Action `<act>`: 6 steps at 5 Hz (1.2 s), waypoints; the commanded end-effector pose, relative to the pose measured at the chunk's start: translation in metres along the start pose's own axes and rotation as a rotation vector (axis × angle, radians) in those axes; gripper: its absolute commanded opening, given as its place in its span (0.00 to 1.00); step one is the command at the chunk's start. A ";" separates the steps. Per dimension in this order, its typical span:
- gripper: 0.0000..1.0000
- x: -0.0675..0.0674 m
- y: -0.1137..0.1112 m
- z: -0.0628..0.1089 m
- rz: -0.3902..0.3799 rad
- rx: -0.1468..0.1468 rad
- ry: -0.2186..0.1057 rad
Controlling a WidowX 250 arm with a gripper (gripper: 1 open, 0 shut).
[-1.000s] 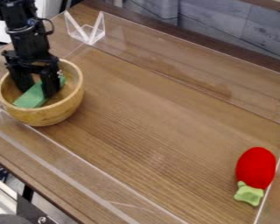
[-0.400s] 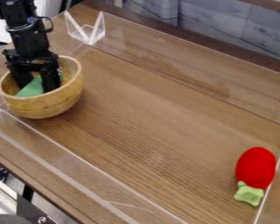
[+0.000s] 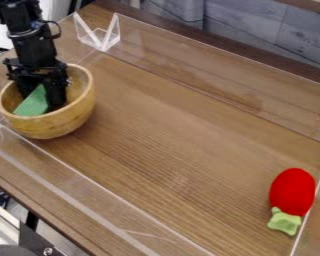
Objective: Remove the green stick from the brown bowl and put it on the table
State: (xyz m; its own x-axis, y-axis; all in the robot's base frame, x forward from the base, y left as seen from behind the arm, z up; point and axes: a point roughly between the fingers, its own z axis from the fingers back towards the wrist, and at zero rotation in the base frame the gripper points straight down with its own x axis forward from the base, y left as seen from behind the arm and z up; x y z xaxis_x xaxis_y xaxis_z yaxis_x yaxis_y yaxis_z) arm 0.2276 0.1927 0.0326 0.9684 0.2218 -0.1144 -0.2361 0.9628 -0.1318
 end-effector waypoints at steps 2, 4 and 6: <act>0.00 0.003 0.005 0.022 0.006 0.008 -0.054; 0.00 0.003 0.005 0.027 0.014 -0.001 -0.059; 0.00 0.002 0.006 0.030 0.020 -0.006 -0.063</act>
State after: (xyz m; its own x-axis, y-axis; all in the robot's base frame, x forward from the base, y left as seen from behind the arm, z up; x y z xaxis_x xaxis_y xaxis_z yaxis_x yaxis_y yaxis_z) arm 0.2262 0.1906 0.0381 0.9628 0.2370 -0.1301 -0.2577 0.9500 -0.1764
